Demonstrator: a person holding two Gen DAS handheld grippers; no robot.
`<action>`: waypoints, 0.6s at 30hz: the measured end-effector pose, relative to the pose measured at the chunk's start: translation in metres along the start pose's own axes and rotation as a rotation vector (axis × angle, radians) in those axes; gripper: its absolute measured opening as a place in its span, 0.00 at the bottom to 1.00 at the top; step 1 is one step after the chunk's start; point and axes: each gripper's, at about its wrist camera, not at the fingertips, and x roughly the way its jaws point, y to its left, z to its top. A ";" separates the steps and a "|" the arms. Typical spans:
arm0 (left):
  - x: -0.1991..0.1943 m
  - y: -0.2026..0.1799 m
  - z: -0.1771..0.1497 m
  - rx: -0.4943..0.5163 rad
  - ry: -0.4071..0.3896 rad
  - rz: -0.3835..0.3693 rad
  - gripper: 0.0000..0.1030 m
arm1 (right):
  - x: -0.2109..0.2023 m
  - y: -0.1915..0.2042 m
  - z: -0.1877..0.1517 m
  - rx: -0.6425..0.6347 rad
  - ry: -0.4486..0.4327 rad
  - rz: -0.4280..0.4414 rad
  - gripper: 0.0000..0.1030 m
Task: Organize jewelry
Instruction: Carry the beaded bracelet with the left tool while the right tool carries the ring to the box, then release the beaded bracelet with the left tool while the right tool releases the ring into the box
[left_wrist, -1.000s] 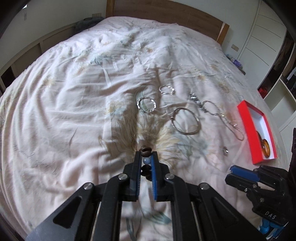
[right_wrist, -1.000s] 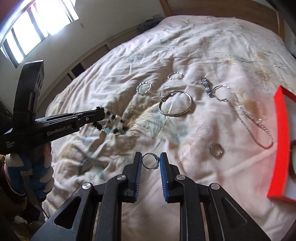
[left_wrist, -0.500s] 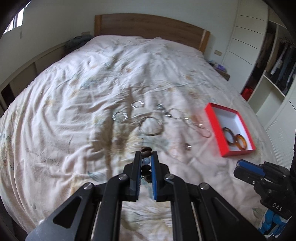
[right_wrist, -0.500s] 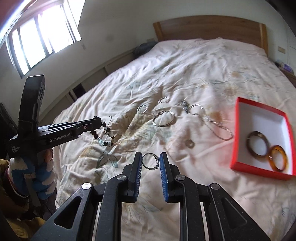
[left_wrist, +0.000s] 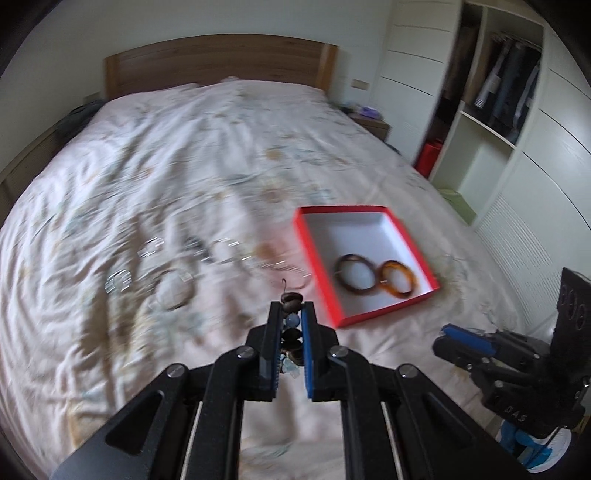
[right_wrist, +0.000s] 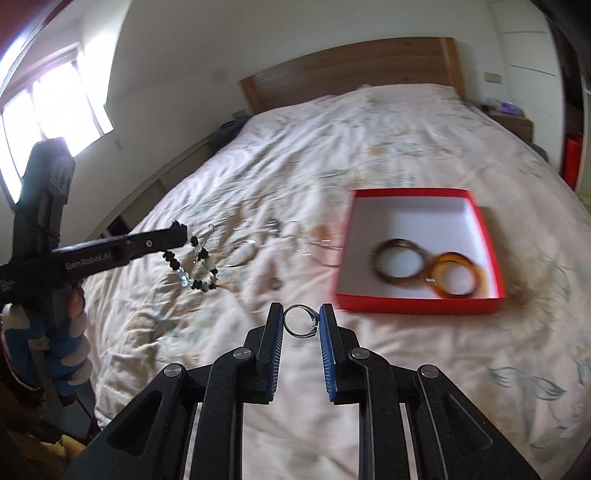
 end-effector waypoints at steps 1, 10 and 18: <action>0.006 -0.009 0.005 0.014 0.003 -0.012 0.09 | 0.001 -0.010 0.002 0.012 0.001 -0.012 0.19; 0.095 -0.068 0.071 0.103 0.036 -0.081 0.09 | 0.044 -0.083 0.044 0.067 0.028 -0.097 0.19; 0.193 -0.078 0.115 0.120 0.090 -0.091 0.09 | 0.121 -0.128 0.087 0.055 0.101 -0.137 0.19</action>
